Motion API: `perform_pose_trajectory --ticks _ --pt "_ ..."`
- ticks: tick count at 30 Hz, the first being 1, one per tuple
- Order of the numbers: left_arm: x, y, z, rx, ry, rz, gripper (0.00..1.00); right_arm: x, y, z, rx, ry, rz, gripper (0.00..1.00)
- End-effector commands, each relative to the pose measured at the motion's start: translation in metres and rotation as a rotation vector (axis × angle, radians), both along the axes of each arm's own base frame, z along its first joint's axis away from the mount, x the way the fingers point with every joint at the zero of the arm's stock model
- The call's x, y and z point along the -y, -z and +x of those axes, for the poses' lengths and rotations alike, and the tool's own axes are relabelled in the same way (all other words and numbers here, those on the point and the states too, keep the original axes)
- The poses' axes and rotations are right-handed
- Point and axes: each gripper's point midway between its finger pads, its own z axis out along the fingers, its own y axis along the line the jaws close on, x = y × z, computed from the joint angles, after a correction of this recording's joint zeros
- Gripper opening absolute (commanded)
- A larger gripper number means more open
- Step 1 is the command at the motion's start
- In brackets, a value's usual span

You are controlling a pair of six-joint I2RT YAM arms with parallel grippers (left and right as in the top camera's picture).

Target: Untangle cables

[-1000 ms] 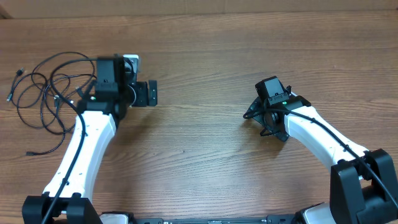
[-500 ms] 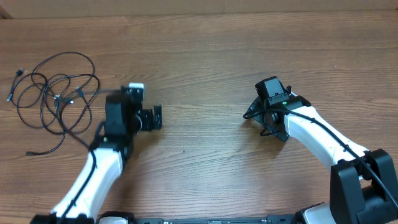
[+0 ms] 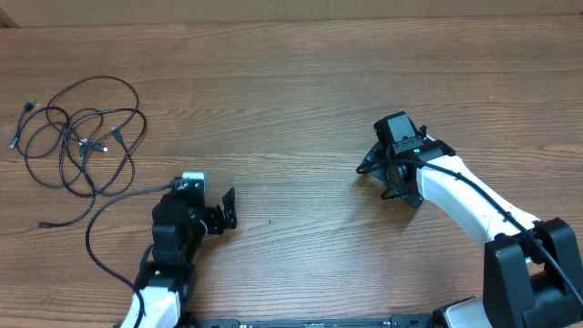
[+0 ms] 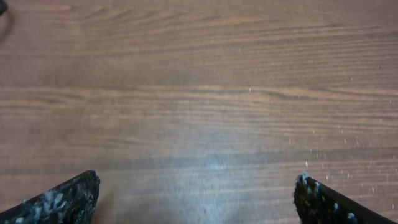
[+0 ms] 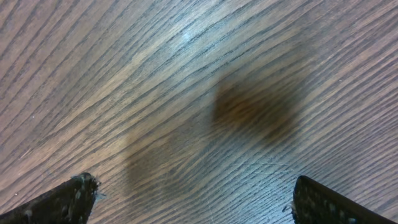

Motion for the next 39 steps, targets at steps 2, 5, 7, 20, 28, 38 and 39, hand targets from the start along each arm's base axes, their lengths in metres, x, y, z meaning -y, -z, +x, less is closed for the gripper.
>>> perform_pose_trajectory --ticks 2,5,7,20,28,38,39 --pt "0.000 0.005 -0.011 0.016 -0.012 -0.024 1.00 0.000 -0.004 0.001 0.016 0.009 0.008 1.00" --pt "-0.001 0.010 -0.018 0.019 -0.013 -0.024 1.00 0.000 -0.004 0.001 0.016 0.009 0.008 1.00" --pt "-0.001 0.013 -0.023 0.024 -0.014 -0.023 1.00 0.000 -0.004 0.001 0.016 0.009 0.008 1.00" --pt "-0.006 0.014 -0.047 -0.003 -0.008 0.013 1.00 0.000 -0.004 0.001 0.016 0.009 0.008 1.00" --pt "-0.006 -0.018 -0.039 0.142 -0.006 0.010 0.99 0.000 -0.004 0.001 0.016 0.009 0.008 1.00" --pt "-0.012 -0.070 -0.035 0.394 0.028 0.176 0.99 0.000 -0.004 0.001 0.016 0.009 0.008 1.00" --pt "-0.014 -0.074 -0.035 0.408 0.019 0.177 1.00 0.000 -0.004 0.001 0.016 0.009 0.008 1.00"
